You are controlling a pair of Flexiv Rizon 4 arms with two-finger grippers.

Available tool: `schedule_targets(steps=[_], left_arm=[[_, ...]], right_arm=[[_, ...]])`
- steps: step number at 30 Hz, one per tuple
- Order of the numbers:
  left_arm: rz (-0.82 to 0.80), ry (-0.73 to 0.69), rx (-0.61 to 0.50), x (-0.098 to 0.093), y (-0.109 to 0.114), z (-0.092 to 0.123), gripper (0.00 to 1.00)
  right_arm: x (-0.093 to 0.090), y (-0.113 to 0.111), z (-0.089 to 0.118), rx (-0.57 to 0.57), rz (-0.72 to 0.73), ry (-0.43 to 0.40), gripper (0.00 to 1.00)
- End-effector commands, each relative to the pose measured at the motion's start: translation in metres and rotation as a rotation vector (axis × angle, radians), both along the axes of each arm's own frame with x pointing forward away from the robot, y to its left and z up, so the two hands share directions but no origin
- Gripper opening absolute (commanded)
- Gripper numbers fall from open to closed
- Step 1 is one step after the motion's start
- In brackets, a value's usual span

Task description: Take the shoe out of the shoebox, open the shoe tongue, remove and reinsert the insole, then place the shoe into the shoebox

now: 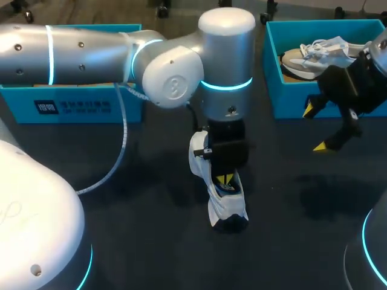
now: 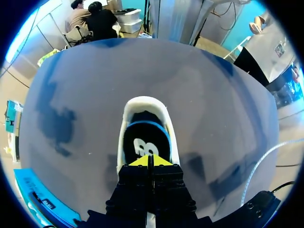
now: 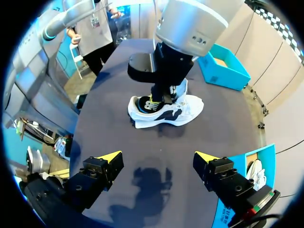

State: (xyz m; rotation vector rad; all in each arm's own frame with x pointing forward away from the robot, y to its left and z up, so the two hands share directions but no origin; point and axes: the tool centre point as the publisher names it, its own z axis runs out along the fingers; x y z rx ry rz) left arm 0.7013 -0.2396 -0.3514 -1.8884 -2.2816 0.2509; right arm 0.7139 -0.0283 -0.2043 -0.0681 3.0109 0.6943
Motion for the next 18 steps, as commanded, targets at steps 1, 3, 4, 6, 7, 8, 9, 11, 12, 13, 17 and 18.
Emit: schedule_targets(steps=[1, 3, 4, 6, 7, 8, 9, 11, 12, 13, 17, 18], left_arm=[[0.013, -0.003, 0.002, -0.006, -0.003, -0.014, 0.00], [0.020, -0.006, 0.005, -0.008, -0.003, -0.018, 0.00], [0.020, -0.006, 0.005, -0.008, -0.003, -0.018, 0.00], [0.024, -0.017, -0.002, -0.010, -0.002, -0.010, 0.00], [0.023, -0.025, -0.008, -0.010, -0.002, -0.007, 0.00], [0.023, -0.038, -0.011, -0.010, -0.002, -0.003, 0.00], [0.025, -0.048, -0.017, -0.010, -0.001, 0.004, 0.00], [0.026, -0.049, -0.020, -0.012, -0.002, 0.010, 0.00], [0.030, -0.052, -0.023, -0.013, -0.002, 0.012, 0.00], [0.031, -0.052, -0.024, -0.015, -0.002, 0.012, 0.00], [0.046, -0.031, -0.039, -0.023, -0.008, 0.001, 0.00], [0.048, -0.027, -0.041, -0.025, -0.009, -0.001, 0.00]], right_arm=[[0.000, 0.000, 0.000, -0.002, 0.000, 0.000, 1.00], [0.000, 0.000, 0.000, -0.002, 0.000, 0.000, 1.00], [0.000, 0.000, 0.000, -0.002, 0.000, 0.000, 1.00], [0.000, 0.000, 0.000, -0.002, 0.000, 0.000, 1.00], [0.000, 0.000, 0.000, -0.002, 0.000, 0.000, 1.00], [0.000, 0.000, 0.000, -0.002, 0.000, 0.000, 1.00], [0.000, 0.000, 0.000, -0.002, 0.000, 0.000, 1.00], [0.000, 0.000, 0.000, -0.002, 0.000, 0.000, 1.00], [0.000, 0.000, 0.000, -0.002, 0.000, 0.000, 1.00], [0.000, 0.000, 0.000, -0.002, 0.000, 0.000, 1.00], [0.000, 0.000, 0.000, -0.002, 0.000, 0.000, 1.00], [0.000, 0.000, 0.000, -0.002, 0.000, 0.000, 1.00]])
